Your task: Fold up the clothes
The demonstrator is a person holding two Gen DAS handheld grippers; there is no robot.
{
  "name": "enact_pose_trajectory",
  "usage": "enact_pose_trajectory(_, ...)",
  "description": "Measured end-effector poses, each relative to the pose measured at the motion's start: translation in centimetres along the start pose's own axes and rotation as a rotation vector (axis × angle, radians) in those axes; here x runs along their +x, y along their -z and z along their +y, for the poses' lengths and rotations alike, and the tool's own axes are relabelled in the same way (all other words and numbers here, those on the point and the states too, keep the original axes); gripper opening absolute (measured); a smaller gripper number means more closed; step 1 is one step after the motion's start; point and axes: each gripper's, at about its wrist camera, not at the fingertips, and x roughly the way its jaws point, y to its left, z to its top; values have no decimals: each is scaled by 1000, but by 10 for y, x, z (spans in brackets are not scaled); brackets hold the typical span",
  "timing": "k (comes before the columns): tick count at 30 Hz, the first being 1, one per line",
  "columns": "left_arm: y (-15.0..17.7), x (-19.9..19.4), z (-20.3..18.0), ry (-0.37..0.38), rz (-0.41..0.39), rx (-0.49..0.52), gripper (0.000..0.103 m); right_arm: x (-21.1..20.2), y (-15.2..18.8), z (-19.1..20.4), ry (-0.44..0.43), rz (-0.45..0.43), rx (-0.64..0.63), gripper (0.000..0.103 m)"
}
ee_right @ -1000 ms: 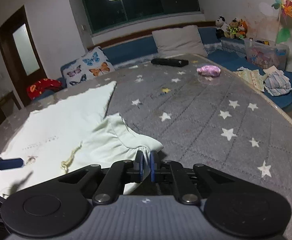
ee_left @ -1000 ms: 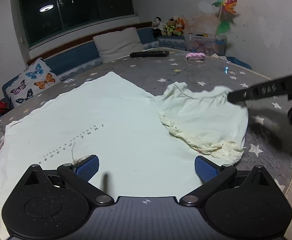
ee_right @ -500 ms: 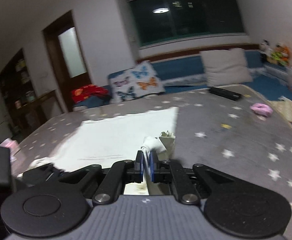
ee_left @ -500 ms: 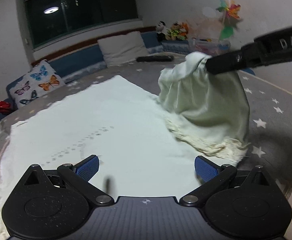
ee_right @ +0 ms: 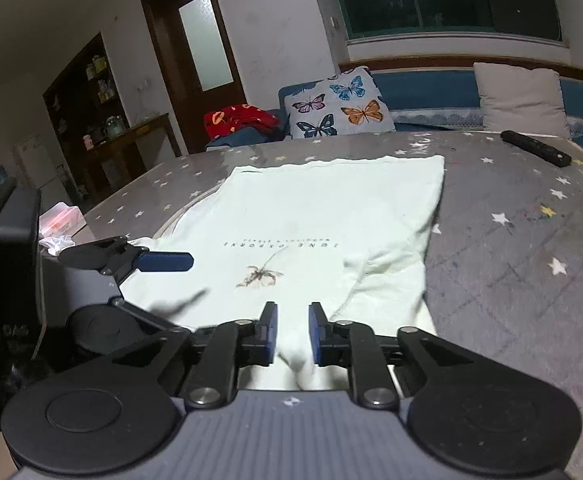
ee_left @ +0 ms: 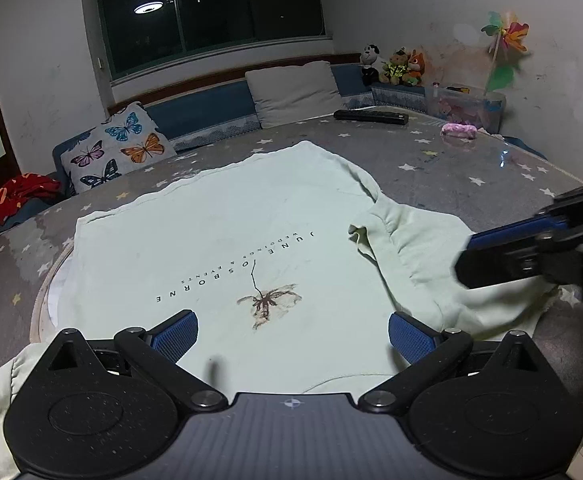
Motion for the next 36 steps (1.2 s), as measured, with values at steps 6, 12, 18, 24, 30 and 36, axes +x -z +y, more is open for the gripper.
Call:
enact_pose_trajectory(6,-3,2,-4,16,-3,1,103,-9,14,-29,106,40,48,26)
enact_pose_trajectory(12,-6,3,-13,36,-9,21,103,-15,30,-50,175,90,88,26)
enact_pose_trajectory(18,-8,8,-18,50,-8,26,103,-11,5,-49,198,51,45,26)
enact_pose_trajectory(24,-6,13,-13,46,7,8,103,26,-32,-45,184,39,-10,26)
enact_pose_trajectory(30,-5,13,-10,73,4,1,103,76,-58,-50,215,91,22,25)
enact_pose_trajectory(36,-4,12,-4,98,-5,-20,103,106,-67,-53,254,150,29,25)
